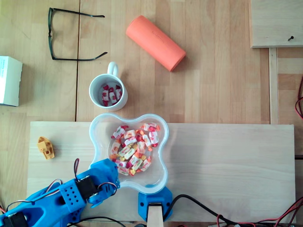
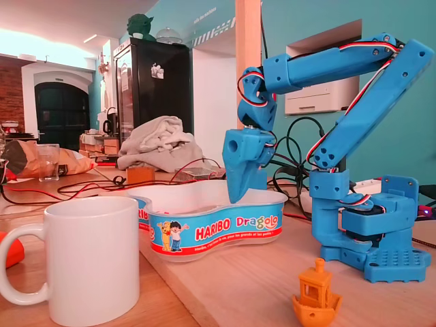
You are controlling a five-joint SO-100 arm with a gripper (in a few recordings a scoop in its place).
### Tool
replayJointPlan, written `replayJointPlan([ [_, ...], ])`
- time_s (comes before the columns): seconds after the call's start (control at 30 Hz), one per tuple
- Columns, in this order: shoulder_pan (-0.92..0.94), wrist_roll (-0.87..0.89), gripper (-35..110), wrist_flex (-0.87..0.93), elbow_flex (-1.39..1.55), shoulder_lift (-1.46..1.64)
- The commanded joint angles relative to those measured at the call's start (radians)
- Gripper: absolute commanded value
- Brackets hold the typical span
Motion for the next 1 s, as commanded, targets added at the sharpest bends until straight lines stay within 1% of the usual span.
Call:
replayJointPlan([
  [0.0, 0.015, 0.023, -1, -0.032, -0.002, 0.023],
  [0.23, 0.012, 0.025, -1, -0.083, 0.002, 0.008],
  [0.43, -0.049, 0.025, 7, -0.084, 0.003, 0.008],
  [0.6, -0.066, 0.025, 10, -0.086, 0.035, 0.008],
  [0.7, -0.066, 0.025, 9, -0.098, 0.087, 0.009],
  [0.8, -0.071, 0.021, 7, -0.153, 0.115, 0.009],
  [0.97, -0.071, 0.005, -2, -0.213, 0.133, 0.009],
])
